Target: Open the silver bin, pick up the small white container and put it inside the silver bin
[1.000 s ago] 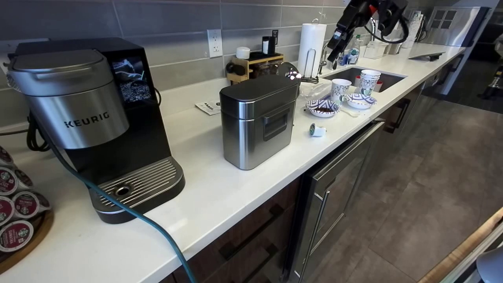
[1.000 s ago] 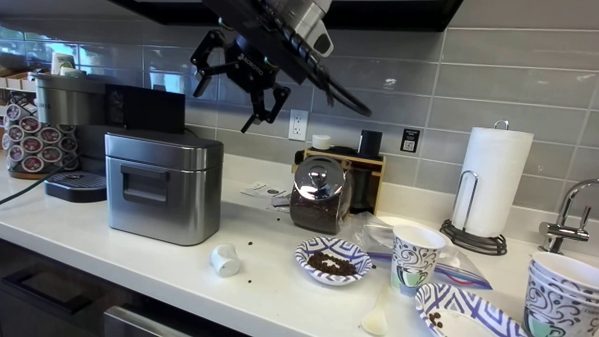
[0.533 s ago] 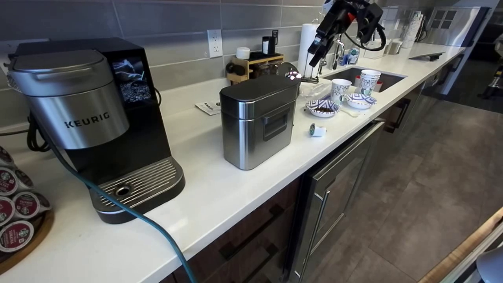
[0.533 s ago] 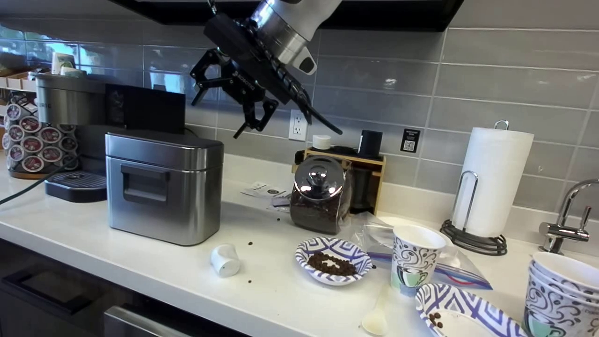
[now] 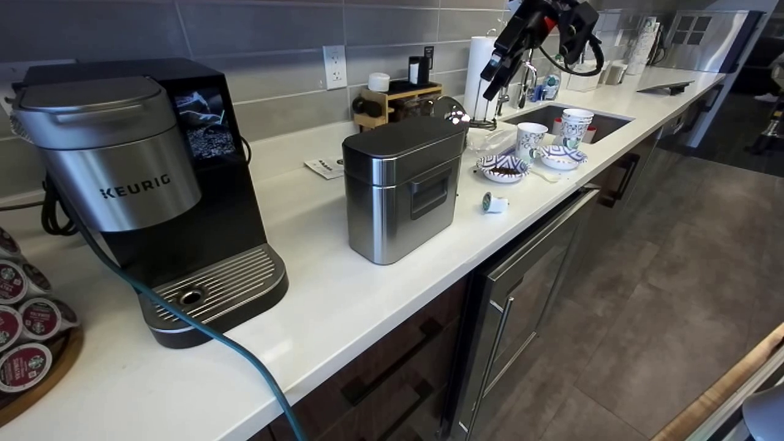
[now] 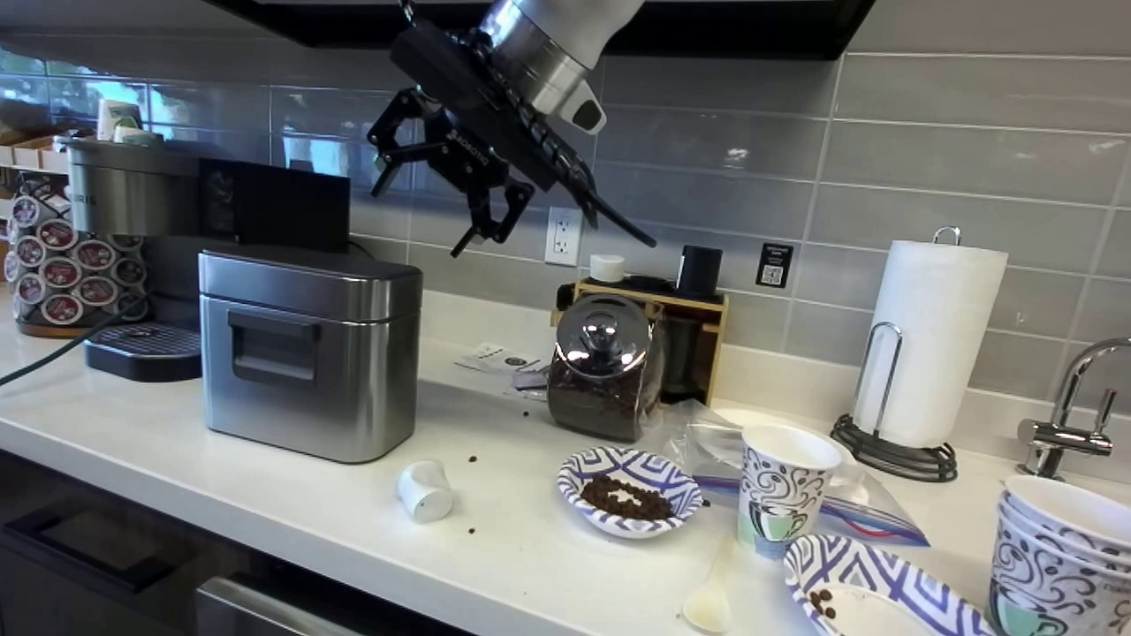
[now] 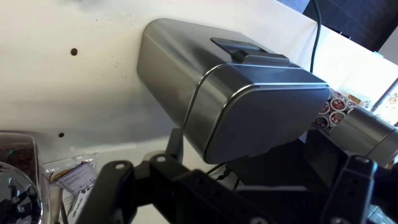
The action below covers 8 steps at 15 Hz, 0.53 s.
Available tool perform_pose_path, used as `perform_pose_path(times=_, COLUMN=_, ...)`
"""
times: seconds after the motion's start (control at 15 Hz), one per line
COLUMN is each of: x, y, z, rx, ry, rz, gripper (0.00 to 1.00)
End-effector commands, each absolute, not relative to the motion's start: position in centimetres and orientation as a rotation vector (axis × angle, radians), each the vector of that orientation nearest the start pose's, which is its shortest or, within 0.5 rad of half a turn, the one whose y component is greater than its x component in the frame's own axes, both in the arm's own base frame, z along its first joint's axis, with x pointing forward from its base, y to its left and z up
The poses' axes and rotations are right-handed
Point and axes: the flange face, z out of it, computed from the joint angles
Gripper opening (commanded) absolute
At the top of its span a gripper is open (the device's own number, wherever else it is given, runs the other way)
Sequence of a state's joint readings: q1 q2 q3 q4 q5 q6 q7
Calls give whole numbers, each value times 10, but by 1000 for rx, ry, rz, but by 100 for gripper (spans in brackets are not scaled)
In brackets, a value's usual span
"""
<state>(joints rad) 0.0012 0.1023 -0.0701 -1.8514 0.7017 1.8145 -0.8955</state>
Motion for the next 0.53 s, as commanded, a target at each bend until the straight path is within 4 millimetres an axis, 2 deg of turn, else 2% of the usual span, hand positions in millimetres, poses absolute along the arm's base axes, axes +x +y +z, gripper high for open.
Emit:
perform_pose_path(times=0.0, x=599, y=37, z=480, rx=-2404, ry=-770, rz=-343, gripper=100)
perform_pose_path(times=0.2, x=615, y=68, z=487, rx=-2385, ry=-832, rz=-425, gripper=100)
perform_pose_path(times=0.47, x=633, y=97, z=480, rx=-2307, ry=-851, rz=-452, gripper=100)
